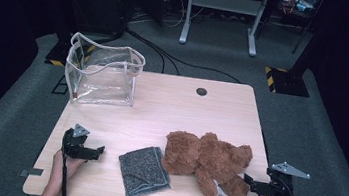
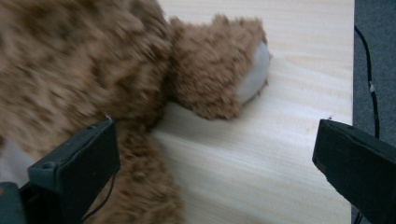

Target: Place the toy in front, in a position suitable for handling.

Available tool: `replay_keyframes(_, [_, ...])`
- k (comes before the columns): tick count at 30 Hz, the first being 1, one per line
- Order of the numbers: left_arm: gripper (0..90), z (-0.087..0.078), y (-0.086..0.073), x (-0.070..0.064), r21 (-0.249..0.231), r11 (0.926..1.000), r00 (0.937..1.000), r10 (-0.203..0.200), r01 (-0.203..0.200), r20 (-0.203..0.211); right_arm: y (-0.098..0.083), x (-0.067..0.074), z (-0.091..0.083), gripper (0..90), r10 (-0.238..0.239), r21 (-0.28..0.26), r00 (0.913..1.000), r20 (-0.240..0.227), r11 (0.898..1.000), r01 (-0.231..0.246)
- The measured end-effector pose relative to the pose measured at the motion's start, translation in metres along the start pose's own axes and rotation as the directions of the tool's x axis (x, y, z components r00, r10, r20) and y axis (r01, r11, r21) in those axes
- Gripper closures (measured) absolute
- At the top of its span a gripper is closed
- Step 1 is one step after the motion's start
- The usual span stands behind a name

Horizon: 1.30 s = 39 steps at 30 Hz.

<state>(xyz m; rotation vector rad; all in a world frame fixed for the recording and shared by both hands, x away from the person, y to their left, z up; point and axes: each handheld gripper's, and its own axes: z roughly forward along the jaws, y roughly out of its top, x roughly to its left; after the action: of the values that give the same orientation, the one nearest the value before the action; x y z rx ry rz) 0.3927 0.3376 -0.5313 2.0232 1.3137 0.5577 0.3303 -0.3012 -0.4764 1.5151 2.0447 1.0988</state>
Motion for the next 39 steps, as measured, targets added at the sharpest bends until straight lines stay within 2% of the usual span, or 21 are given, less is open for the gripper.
replay_keyframes(2, [0.4, 0.000, 0.000, 0.000, -0.001, 1.0000, 1.0000, -0.001, 0.001, -0.001, 0.003, 0.002, -0.002, 0.0, -0.014, -0.007, 0.9999, -0.004, 1.000, 0.014])
replay_keyframes(7, [0.5, 0.000, 0.000, 0.000, -0.003, 1.0000, 1.0000, 0.005, -0.005, -0.006, 0.024, 0.023, -0.010, 0.0, -0.050, -0.027, 0.9984, -0.025, 0.998, 0.049])
replay_keyframes(8, [0.6, -0.001, 0.000, 0.000, 0.011, 0.9999, 1.0000, 0.007, -0.007, 0.000, 0.028, 0.027, -0.010, 0.0, -0.060, -0.025, 0.9979, -0.026, 0.998, 0.059])
replay_keyframes(13, [0.7, -0.001, 0.000, -0.001, 0.000, 1.0000, 1.0000, -0.004, 0.004, -0.001, 0.043, 0.047, -0.005, 2.0, -0.110, -0.023, 0.9927, -0.049, 0.994, 0.109])
replay_keyframes(19, [0.7, 0.000, 0.000, -0.001, -0.001, 1.0000, 1.0000, -0.004, 0.004, -0.002, 0.057, 0.063, 0.008, 15.5, -0.131, -0.026, 0.9883, -0.077, 0.991, 0.130])
replay_keyframes(22, [0.8, -0.001, 0.000, 0.000, 0.006, 1.0000, 1.0000, 0.006, -0.006, -0.002, 0.061, 0.066, 0.012, 26.7, -0.131, -0.019, 0.9892, -0.065, 0.991, 0.131])
replay_keyframes(30, [1.2, -0.001, -0.001, 0.000, 0.005, 1.0000, 1.0000, 0.002, -0.002, -0.006, 0.061, 0.067, 0.015, 48.0, -0.111, 0.006, 0.9915, -0.068, 0.994, 0.111])
replay_keyframes(39, [1.5, -0.002, -0.001, -0.001, 0.003, 1.0000, 0.9999, 0.001, -0.001, -0.015, 0.059, 0.067, 0.018, 60.9, -0.108, 0.024, 0.9916, -0.070, 0.994, 0.110])
